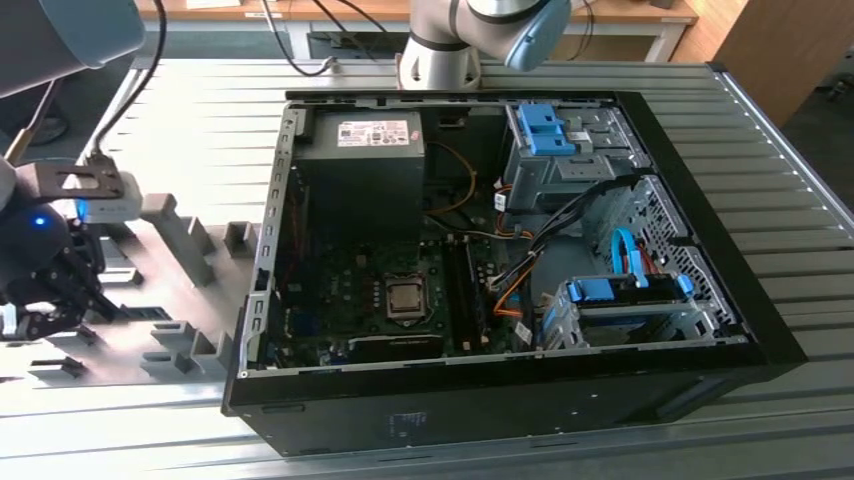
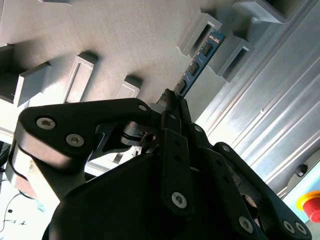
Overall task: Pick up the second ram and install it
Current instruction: 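Pick up the second ram and move it above second insertion slot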
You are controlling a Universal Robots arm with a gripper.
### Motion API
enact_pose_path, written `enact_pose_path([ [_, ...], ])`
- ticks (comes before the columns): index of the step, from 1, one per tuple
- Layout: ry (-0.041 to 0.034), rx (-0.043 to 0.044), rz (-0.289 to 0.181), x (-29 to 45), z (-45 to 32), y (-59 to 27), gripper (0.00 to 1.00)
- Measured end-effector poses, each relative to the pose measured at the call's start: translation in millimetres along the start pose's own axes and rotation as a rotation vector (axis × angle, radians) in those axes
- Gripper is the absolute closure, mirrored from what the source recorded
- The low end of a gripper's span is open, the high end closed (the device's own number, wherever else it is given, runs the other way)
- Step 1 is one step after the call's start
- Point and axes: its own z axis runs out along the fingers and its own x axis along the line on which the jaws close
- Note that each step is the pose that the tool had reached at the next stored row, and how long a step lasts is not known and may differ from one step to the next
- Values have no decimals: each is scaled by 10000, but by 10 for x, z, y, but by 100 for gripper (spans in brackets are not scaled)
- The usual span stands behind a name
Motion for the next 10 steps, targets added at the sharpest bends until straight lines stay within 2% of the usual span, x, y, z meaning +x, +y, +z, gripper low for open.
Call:
enact_pose_path([
  [10,-1,0,0,-2,-72,0,86],
])
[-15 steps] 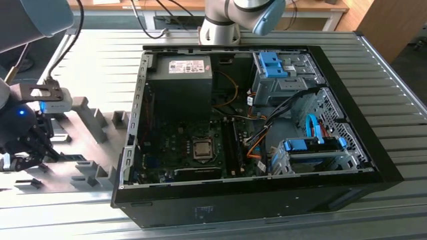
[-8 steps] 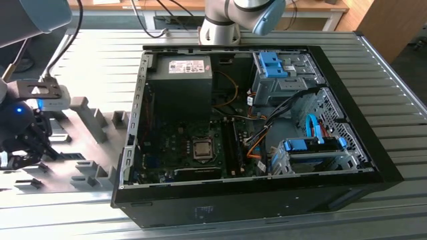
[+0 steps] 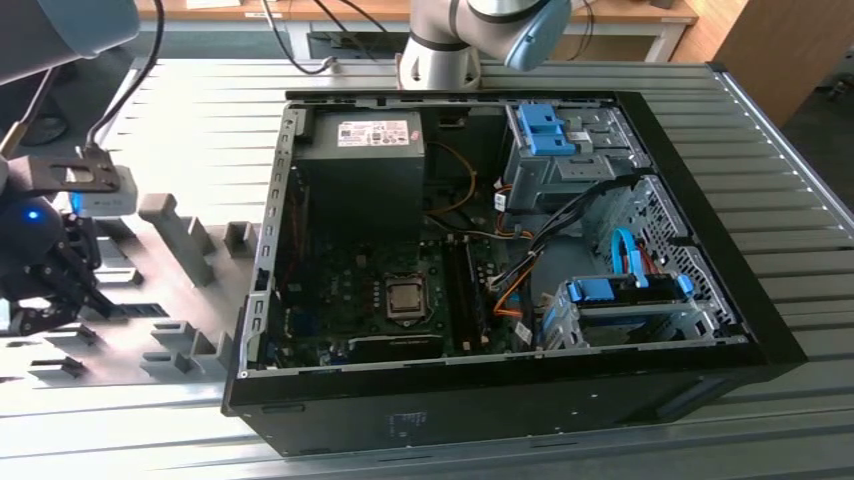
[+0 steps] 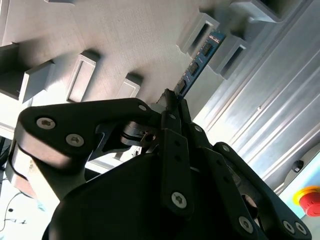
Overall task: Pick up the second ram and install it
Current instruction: 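Pick up the second ram and move it above second insertion slot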
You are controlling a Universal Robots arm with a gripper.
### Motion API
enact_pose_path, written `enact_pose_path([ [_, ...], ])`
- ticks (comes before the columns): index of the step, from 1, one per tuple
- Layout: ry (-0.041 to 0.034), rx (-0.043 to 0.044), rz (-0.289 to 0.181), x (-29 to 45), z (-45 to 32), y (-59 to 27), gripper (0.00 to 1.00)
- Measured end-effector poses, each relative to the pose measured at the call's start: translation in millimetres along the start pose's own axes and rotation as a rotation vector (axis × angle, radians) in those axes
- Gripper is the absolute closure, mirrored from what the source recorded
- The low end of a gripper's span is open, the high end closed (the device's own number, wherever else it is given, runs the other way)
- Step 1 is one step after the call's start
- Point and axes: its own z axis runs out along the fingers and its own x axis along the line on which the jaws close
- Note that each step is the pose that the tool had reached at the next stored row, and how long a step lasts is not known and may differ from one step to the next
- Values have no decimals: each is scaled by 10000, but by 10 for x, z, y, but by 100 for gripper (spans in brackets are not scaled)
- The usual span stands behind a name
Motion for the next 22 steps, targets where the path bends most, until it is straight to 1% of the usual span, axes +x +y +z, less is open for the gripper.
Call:
enact_pose_path([
  [22,0,0,0,-3,-155,-1,86],
])
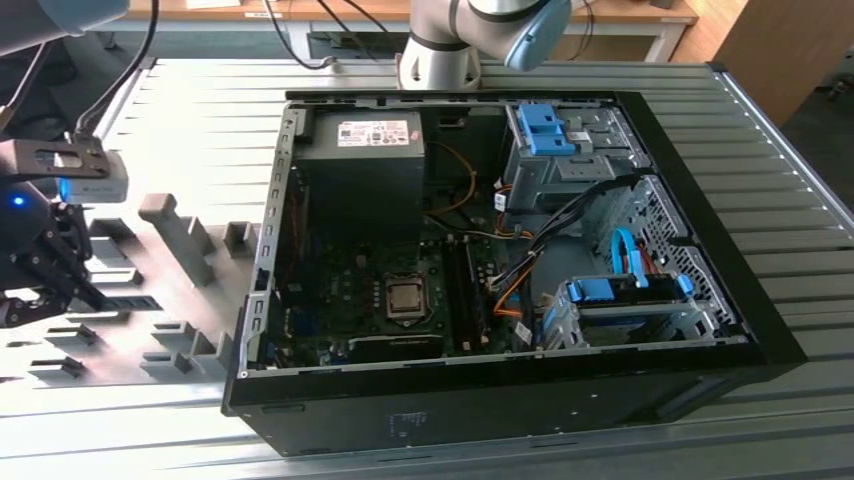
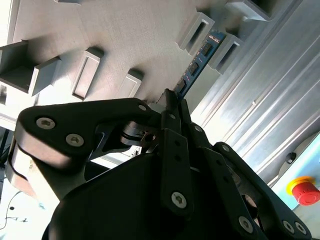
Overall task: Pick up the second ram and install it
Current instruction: 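Pick up the second ram and move it above second insertion slot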
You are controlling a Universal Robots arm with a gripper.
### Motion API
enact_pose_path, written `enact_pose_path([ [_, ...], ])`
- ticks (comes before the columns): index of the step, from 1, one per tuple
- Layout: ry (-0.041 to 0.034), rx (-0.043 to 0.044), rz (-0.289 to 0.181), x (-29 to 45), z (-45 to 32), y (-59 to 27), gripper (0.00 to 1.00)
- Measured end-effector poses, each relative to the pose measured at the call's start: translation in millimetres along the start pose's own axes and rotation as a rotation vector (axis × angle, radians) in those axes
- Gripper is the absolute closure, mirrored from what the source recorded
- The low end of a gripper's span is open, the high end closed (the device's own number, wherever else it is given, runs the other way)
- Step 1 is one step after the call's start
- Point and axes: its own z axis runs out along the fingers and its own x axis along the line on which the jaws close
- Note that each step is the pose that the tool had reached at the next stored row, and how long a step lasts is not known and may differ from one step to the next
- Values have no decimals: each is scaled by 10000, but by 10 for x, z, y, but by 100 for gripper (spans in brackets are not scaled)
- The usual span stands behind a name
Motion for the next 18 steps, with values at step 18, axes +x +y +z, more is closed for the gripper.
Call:
enact_pose_path([
  [18,0,0,0,-3,-145,-1,86],
])
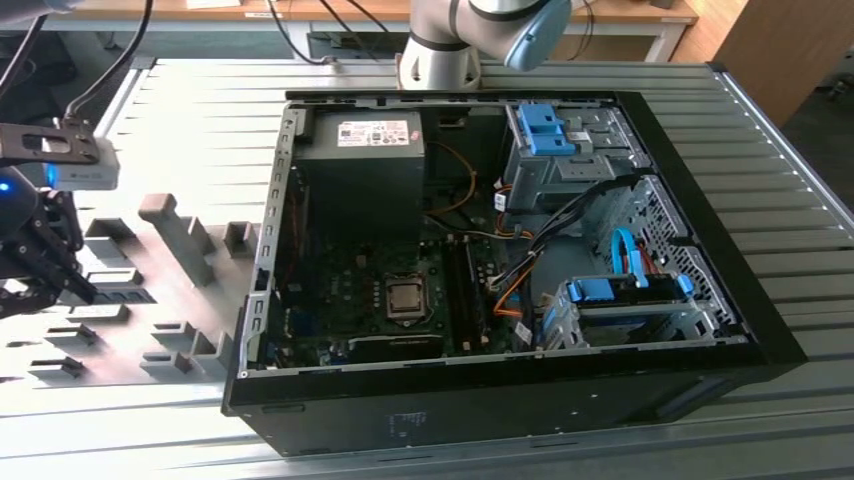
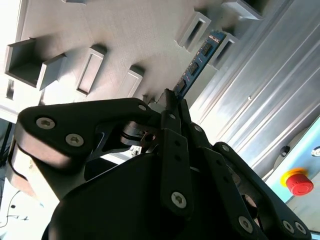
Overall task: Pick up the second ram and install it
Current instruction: 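Pick up the second ram and move it above second insertion slot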
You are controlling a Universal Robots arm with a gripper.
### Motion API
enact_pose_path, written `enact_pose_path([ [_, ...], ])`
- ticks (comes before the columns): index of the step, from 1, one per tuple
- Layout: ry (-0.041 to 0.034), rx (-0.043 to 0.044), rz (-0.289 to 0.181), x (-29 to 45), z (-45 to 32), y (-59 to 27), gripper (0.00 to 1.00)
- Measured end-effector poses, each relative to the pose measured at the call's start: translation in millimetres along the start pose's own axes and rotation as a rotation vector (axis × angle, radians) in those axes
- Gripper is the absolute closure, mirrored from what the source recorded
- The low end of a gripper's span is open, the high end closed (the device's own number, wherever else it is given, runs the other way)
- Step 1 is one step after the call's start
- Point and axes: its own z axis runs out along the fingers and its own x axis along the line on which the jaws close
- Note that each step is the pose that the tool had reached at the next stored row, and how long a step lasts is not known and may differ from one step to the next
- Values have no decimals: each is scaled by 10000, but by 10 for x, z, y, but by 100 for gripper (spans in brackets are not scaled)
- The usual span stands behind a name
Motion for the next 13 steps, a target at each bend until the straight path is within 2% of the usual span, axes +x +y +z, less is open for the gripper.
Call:
enact_pose_path([
  [13,-1,1,0,-2,-100,0,86],
])
